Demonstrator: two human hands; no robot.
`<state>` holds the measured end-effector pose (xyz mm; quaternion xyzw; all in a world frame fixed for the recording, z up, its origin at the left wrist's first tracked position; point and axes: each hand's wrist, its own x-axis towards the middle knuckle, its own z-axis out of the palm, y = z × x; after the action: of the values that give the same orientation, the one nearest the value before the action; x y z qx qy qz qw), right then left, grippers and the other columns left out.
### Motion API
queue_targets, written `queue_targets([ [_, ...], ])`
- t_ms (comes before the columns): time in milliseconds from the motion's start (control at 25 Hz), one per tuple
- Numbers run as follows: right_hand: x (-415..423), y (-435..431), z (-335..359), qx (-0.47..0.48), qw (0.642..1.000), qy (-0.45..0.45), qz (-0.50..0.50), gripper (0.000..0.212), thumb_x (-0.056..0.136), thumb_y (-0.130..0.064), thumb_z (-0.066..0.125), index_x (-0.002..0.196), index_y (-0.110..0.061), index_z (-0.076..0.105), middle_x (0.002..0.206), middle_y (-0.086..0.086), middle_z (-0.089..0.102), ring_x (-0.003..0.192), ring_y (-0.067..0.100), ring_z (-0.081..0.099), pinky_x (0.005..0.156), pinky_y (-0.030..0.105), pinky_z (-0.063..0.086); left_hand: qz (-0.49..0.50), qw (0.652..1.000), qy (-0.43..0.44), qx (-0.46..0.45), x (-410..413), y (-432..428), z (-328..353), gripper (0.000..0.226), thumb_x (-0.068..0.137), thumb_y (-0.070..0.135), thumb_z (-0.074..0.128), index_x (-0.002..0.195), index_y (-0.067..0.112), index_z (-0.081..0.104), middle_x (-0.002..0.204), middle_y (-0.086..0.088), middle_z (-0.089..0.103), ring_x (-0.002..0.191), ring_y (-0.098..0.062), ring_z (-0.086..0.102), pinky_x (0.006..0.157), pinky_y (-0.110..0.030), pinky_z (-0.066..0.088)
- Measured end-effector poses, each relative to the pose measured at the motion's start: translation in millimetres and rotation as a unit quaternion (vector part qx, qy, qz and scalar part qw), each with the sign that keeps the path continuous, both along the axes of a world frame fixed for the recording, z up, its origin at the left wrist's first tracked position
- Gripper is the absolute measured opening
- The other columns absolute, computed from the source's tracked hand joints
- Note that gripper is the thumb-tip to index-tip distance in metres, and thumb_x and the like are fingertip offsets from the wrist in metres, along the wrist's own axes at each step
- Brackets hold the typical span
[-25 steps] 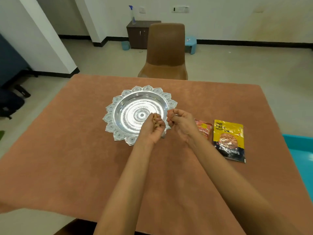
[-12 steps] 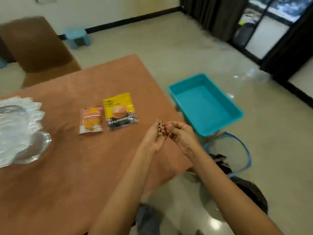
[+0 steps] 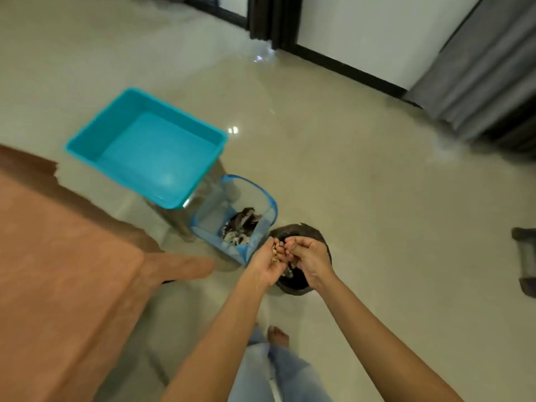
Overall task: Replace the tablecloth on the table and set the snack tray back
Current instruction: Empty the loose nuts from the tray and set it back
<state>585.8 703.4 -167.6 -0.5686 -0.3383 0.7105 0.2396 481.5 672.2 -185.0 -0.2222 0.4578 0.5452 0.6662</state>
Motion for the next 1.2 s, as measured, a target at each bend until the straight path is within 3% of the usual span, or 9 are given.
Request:
queue_targets([
  [320,115.0,22.9,-105.5,-0.087,0.974,-0.112,-0.177,0.01,0.083,0.005,0.067,0.084,-0.004,0.072,0.091,0.016,0.071,0.087,0.026,0.067,0.067,0.025,0.055,-0.188,0.976,0.051,-0.098,111.4,64.6,-93.4,0.027,0.1,0.025,0.046,0.081,0.007,0.054,0.065,-0.003,0.05,0.056,-0.008,0.046,0.041,-0.017,0.041],
  [520,122.0,62.2,-225.6,-0.139,0.952,-0.113,-0.248,0.016,0.087,0.008,0.058,0.087,-0.004,0.07,0.092,0.014,0.068,0.088,0.025,0.067,0.065,0.024,0.057,-0.254,0.954,0.101,-0.126,119.0,101.8,-206.8,0.029,0.099,0.028,0.048,0.1,0.002,0.062,0.097,-0.014,0.063,0.085,-0.02,0.061,0.073,-0.028,0.054],
  [720,126.8,63.4,-310.6,-0.145,0.957,-0.084,-0.236,0.028,0.096,-0.006,0.049,0.122,-0.009,0.06,0.116,0.006,0.06,0.106,0.019,0.057,0.08,0.024,0.05,-0.269,0.955,0.047,-0.116,120.8,100.2,-293.8,0.052,0.101,0.045,0.033,0.134,0.008,0.047,0.134,-0.016,0.053,0.124,-0.033,0.05,0.108,-0.047,0.036],
  [880,127.3,46.8,-342.1,-0.095,0.97,-0.095,-0.2,0.039,0.1,-0.018,0.044,0.138,-0.015,0.044,0.128,0.002,0.054,0.113,0.014,0.053,0.098,0.028,0.045,-0.257,0.96,0.013,-0.107,129.8,94.1,-320.5,0.05,0.099,0.052,0.027,0.131,0.019,0.047,0.13,-0.013,0.054,0.121,-0.033,0.051,0.107,-0.05,0.037],
  [920,125.1,38.7,-343.0,-0.054,0.979,-0.101,-0.17,0.042,0.101,-0.023,0.042,0.143,-0.02,0.038,0.137,-0.002,0.048,0.121,0.01,0.048,0.105,0.027,0.039,-0.259,0.96,0.01,-0.108,132.7,93.5,-323.4,0.056,0.098,0.055,0.026,0.122,0.01,0.048,0.127,-0.011,0.055,0.116,-0.033,0.054,0.104,-0.048,0.04],
  [960,122.5,31.4,-342.3,-0.009,0.988,-0.092,-0.121,0.044,0.103,-0.03,0.038,0.147,-0.025,0.031,0.145,-0.01,0.038,0.129,0.004,0.04,0.109,0.023,0.031,-0.265,0.959,-0.001,-0.098,136.6,94.3,-321.4,0.044,0.098,0.058,0.025,0.123,0.03,0.046,0.126,-0.011,0.054,0.116,-0.033,0.054,0.099,-0.047,0.041],
  [1000,119.7,25.1,-339.6,0.033,0.995,-0.079,-0.054,0.048,0.102,-0.039,0.031,0.149,-0.029,0.025,0.15,-0.018,0.027,0.135,-0.004,0.028,0.111,0.015,0.022,-0.266,0.959,0.0,-0.092,138.6,96.1,-318.9,0.053,0.096,0.061,0.024,0.137,0.028,0.035,0.131,-0.012,0.052,0.12,-0.032,0.051,0.099,-0.046,0.039],
  [1080,116.9,17.5,-343.6,0.093,0.988,-0.101,0.07,0.066,0.093,-0.064,0.017,0.152,-0.033,0.013,0.154,-0.024,0.006,0.14,-0.011,0.001,0.111,0.008,0.001,-0.269,0.96,0.013,-0.07,140.8,101.4,-318.8,0.066,0.093,0.066,0.024,0.143,0.025,0.037,0.145,-0.009,0.042,0.133,-0.029,0.041,0.106,-0.043,0.034],
  [1200,119.2,23.7,-345.8,0.058,0.984,-0.166,0.006,0.084,0.084,-0.079,0.014,0.152,-0.031,0.001,0.156,-0.011,-0.02,0.143,0.007,-0.016,0.119,0.032,-0.002,-0.294,0.953,0.062,-0.038,143.3,106.9,-309.3,0.069,0.092,0.069,0.021,0.151,0.035,0.015,0.16,-0.002,0.011,0.146,-0.025,0.013,0.114,-0.054,0.011],
])
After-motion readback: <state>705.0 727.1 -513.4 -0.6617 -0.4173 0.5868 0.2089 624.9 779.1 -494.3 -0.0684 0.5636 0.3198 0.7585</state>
